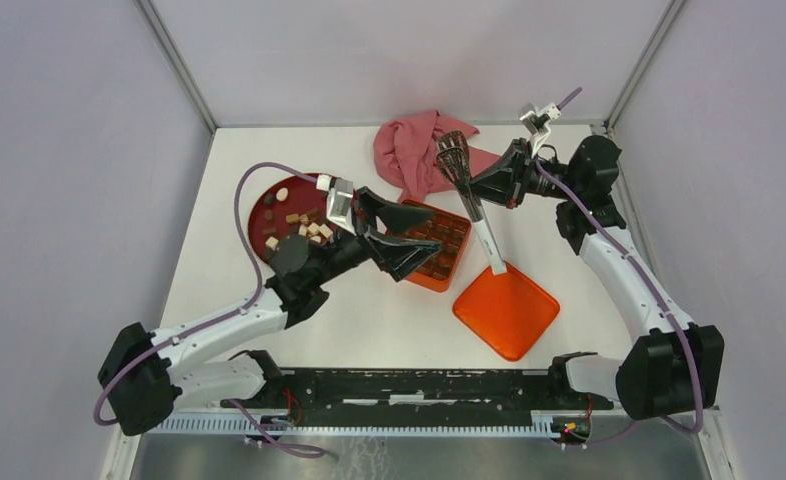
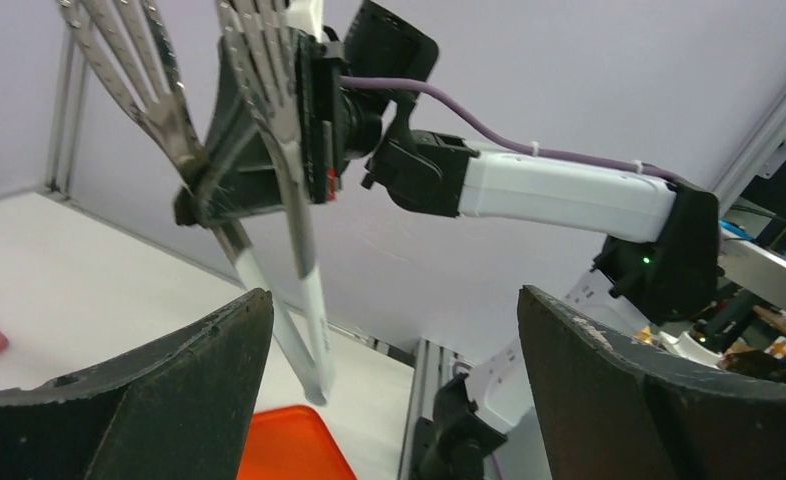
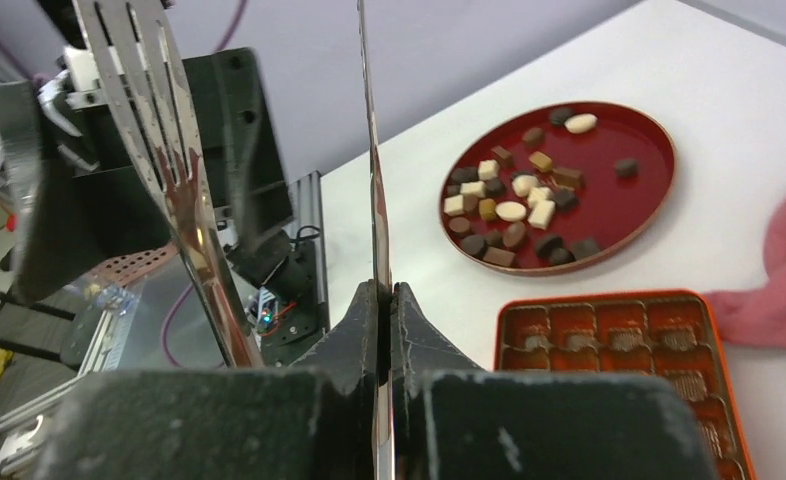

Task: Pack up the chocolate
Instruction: Pick up the clamp from the center of the board.

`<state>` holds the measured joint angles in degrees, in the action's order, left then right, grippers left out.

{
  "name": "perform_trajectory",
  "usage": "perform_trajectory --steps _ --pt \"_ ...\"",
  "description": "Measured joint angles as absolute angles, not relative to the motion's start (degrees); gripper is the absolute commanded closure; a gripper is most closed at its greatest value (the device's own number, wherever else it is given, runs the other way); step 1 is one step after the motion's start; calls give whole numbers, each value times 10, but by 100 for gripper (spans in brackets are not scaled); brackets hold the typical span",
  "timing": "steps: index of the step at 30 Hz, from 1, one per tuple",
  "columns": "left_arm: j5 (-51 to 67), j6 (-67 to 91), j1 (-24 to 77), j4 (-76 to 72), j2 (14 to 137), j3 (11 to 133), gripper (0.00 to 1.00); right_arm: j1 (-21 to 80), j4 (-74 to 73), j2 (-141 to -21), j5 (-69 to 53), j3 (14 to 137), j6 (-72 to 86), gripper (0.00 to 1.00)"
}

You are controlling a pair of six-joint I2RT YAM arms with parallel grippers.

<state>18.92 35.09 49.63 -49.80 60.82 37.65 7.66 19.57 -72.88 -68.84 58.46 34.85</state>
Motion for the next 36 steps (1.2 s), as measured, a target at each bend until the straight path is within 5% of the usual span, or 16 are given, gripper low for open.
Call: perform_trajectory --steps 8,18,21,25,36 --pt "189 320 519 -544 682 427 17 104 254 -700 -695 585 395 100" --pt "194 305 529 -558 737 484 43 128 270 -700 -694 582 415 100" --pt "196 305 529 -559 753 498 59 131 272 -700 -694 582 417 100" --pt "196 305 529 -558 771 510 96 133 273 -700 -693 581 416 100" --pt "260 285 528 -574 782 515 98 130 196 -719 -679 589 374 100"
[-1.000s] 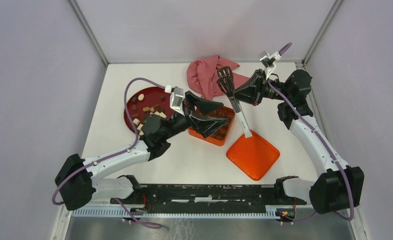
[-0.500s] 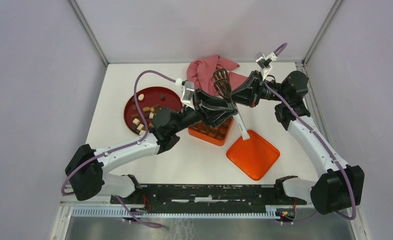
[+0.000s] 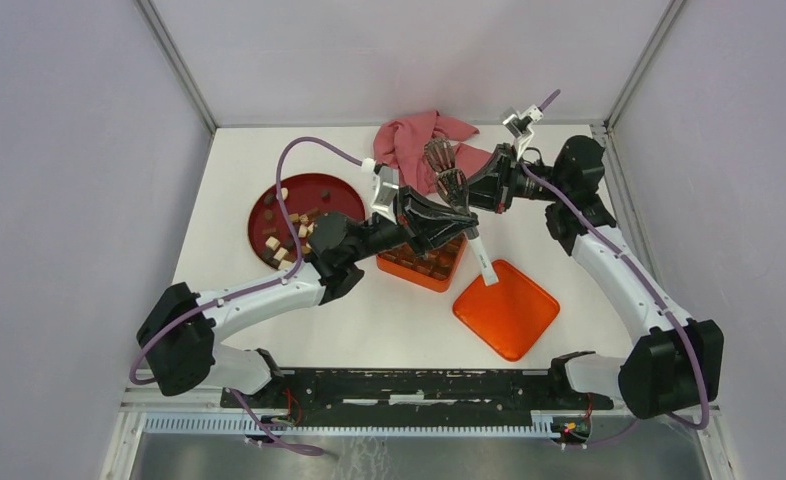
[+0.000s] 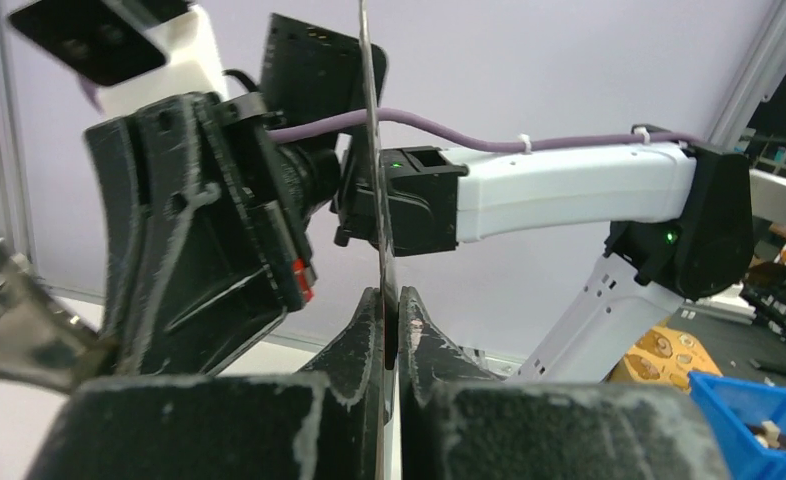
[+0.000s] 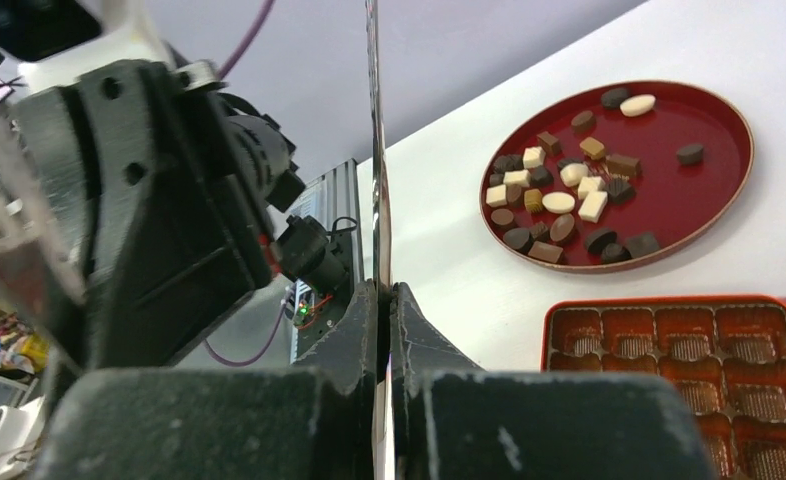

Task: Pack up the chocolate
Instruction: Pick up the clamp from the center of the board.

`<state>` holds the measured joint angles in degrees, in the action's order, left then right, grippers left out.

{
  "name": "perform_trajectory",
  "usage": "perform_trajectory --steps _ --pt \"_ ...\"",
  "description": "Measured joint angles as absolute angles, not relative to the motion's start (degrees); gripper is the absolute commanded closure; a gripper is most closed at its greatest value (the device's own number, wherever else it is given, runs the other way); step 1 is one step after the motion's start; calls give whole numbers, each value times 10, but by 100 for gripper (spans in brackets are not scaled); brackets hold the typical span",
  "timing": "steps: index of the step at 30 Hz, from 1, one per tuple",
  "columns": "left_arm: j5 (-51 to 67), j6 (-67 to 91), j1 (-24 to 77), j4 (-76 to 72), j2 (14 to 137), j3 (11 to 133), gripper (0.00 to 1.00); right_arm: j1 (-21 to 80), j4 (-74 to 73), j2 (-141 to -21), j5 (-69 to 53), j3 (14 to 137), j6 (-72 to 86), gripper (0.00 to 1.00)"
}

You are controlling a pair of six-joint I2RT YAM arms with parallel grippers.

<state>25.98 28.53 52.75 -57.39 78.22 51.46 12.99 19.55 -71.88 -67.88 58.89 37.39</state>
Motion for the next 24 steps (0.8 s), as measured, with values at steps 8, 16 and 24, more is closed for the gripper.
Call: perform_trajectory --steps 8,16,24 --pt "258 255 528 -531 774 512 92 124 194 -750 -681 585 389 100" --pt "234 269 526 -542 758 504 31 121 234 -720 -670 580 402 100" --pt "237 278 524 -615 633 356 0 99 299 -717 -659 559 463 100"
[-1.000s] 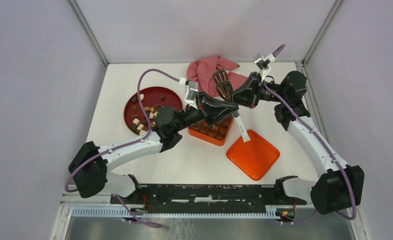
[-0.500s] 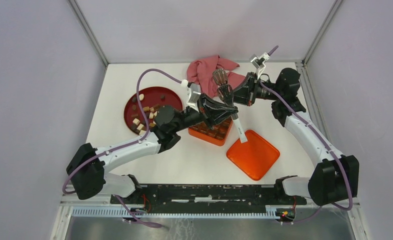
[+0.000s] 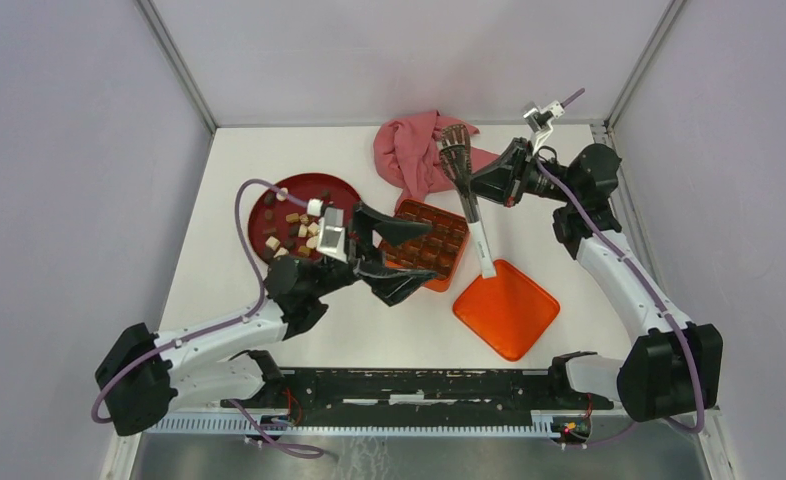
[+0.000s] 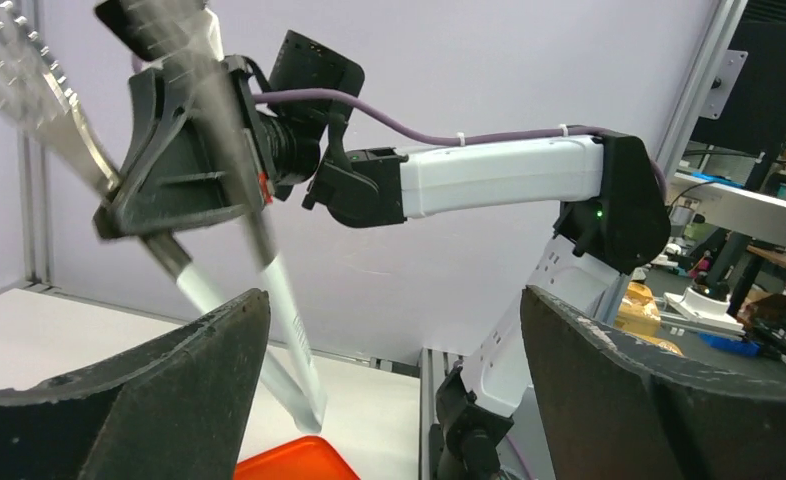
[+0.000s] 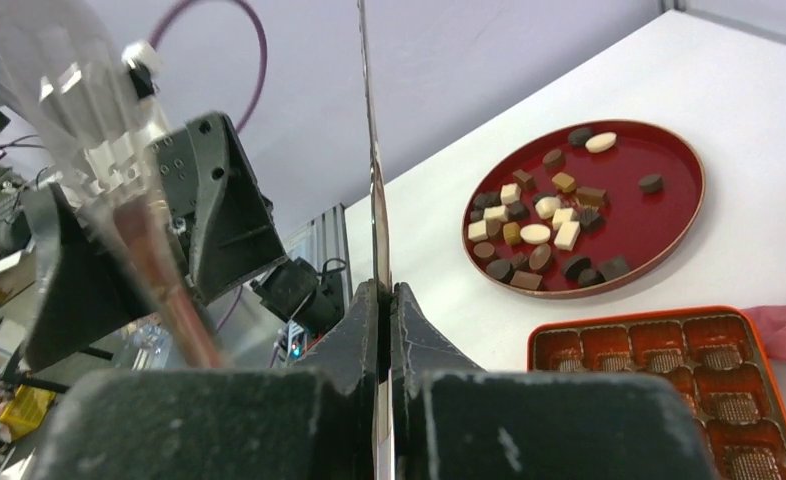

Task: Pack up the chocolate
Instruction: Pick up the clamp from the center of the board.

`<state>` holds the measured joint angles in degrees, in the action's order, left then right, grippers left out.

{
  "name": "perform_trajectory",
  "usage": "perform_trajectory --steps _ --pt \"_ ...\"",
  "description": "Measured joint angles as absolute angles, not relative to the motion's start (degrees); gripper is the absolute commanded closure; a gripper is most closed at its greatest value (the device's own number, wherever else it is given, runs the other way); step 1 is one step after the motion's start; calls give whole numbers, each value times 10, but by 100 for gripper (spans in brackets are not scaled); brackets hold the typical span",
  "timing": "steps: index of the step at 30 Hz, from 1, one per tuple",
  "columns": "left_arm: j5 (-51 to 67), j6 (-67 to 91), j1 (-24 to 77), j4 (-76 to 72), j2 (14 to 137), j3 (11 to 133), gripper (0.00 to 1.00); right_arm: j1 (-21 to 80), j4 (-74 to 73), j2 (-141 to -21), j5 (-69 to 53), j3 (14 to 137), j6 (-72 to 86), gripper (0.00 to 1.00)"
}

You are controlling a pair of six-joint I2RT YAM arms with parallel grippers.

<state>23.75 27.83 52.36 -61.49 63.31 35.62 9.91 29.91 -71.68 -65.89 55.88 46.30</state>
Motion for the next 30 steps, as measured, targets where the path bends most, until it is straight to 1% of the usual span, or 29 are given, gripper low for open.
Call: perform_trajectory --steps 2,4,8,12,16,20,27,30 --pt "225 279 524 -643 602 311 0 96 316 -714 -653 557 482 100" --pt "216 281 524 -669 597 288 0 96 342 -712 -653 556 508 100" --pt "199 316 524 -733 668 289 0 96 408 -713 -652 556 577 100" --pt "182 351 524 -767 758 318 0 96 479 -723 -648 559 652 100" --pt "167 377 524 -795 806 356 0 100 510 -730 -638 561 693 100" --pt "161 399 526 -842 840 386 0 106 525 -735 -630 562 707 100" --pt "135 409 552 -858 897 416 0 114 533 -754 -622 564 712 100" --pt "115 409 567 -859 912 423 3 115 532 -757 -615 564 707 100"
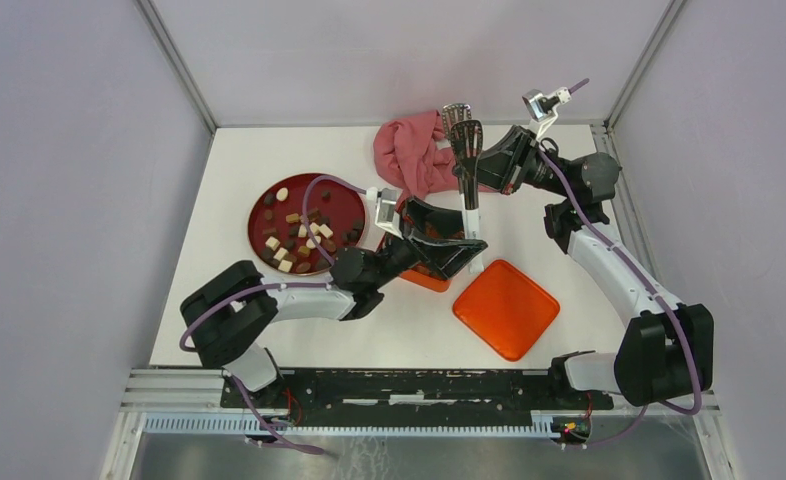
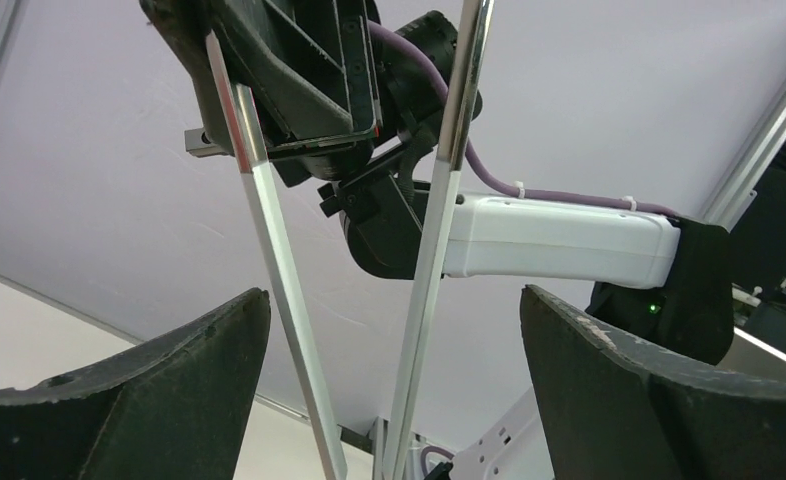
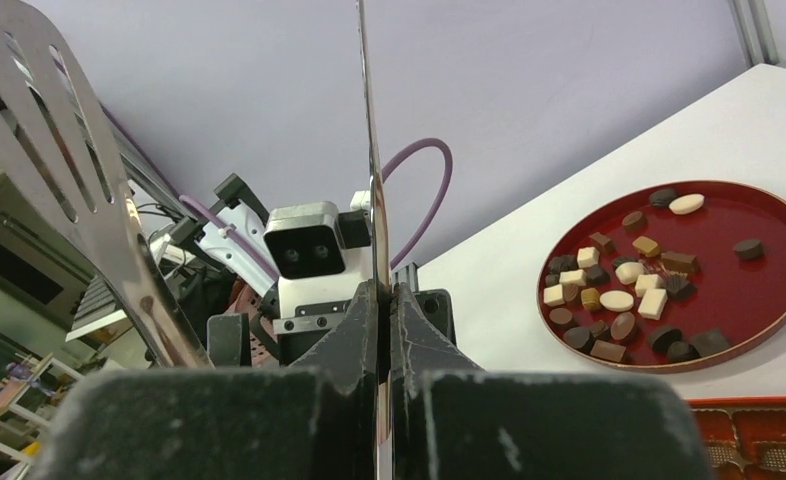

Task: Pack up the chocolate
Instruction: Pick up the clamp from the center of the board.

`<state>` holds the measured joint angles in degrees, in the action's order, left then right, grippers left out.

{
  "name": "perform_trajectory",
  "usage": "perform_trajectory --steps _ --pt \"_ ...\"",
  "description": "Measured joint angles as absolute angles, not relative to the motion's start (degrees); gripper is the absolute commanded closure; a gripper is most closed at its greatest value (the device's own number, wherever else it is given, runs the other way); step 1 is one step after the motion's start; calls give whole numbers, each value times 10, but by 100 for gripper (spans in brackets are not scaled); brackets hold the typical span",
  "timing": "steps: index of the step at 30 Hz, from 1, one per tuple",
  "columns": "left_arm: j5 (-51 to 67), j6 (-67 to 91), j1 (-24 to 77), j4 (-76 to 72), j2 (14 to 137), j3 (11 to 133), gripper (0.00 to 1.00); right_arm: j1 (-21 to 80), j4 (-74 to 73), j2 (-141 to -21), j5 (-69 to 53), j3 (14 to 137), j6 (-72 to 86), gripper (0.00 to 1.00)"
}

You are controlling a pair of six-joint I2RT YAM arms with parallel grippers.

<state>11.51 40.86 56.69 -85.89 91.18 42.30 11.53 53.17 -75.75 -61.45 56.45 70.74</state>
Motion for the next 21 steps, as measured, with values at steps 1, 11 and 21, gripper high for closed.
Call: perform_trajectory --steps 1,11,21 --pt "104 409 572 -859 916 426 5 115 531 -757 -613 564 705 100" --pt "43 408 586 -865 947 461 18 116 501 -757 -602 564 658 100" --pt "30 408 586 -870 981 480 23 116 485 -757 -597 564 639 100"
